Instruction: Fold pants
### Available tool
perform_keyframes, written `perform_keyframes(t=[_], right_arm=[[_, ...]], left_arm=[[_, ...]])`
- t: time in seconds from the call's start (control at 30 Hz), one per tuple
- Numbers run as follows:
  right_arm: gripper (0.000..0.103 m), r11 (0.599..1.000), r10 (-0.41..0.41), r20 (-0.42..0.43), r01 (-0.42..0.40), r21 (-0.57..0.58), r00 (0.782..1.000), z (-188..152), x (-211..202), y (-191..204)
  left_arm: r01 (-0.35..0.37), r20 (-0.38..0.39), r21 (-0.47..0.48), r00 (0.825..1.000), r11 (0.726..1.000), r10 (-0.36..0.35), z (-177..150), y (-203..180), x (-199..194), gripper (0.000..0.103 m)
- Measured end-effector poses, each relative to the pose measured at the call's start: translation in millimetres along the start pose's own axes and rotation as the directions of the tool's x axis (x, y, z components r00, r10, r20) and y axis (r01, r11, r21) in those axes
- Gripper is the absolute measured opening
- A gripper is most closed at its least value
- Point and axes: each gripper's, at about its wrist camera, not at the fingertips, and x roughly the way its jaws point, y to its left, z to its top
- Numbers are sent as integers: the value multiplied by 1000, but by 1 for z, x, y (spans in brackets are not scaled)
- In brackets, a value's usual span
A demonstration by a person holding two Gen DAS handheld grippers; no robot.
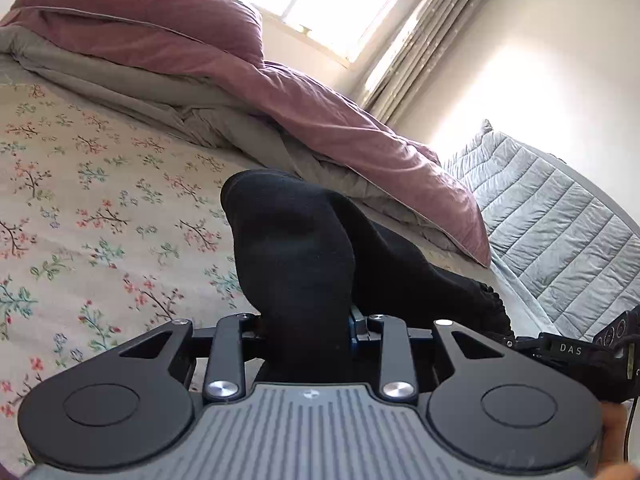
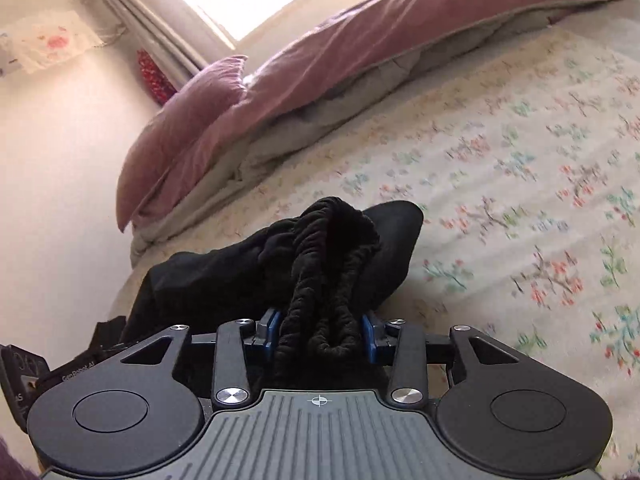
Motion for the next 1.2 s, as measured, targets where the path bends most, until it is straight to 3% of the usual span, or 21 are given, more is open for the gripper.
perform_keyframes(t=[0.17, 0.23, 0.33, 0.37, 0.47, 0.57, 0.83, 0.97, 1.07, 1.2], right_arm=[[38, 999, 35, -49, -36, -31, 998, 29, 53, 23], [38, 999, 22, -89, -25, -29, 996, 25, 80, 23], [42, 999, -34, -144, 32, -13, 989, -3, 117, 5], [47, 1000, -6, -121, 6, 2, 993, -9, 119, -3], [48, 994, 79, -99, -71, 83, 992, -15, 113, -25], [48, 992, 100, -111, -91, 88, 989, -12, 113, -28], [50, 987, 106, -103, -92, 134, 989, -12, 104, -33], [54, 978, 93, -83, -76, 193, 992, -18, 92, -34], [56, 978, 84, -65, -70, 194, 994, -25, 83, -30], [57, 965, 55, -59, -38, 259, 997, -28, 80, -32]], left_arm=[[-121, -89, -42, 989, 992, 117, -2, 40, 31, 44], [-183, -160, -39, 972, 982, 175, -13, 56, 52, 54], [-176, -142, -49, 976, 983, 167, -15, 60, 53, 58], [-176, -143, -41, 975, 984, 169, -13, 58, 51, 58], [-175, -141, -27, 975, 984, 170, -15, 56, 48, 60], [-181, -137, -46, 975, 982, 173, -14, 54, 46, 60], [-191, -118, -3, 975, 982, 189, -4, 45, 41, 60], [-193, -64, 9, 979, 981, 193, -3, 39, 37, 60], [-218, -71, 69, 972, 974, 222, -5, 34, 41, 61], [-250, -103, 20, 963, 968, 251, 6, 36, 29, 65]])
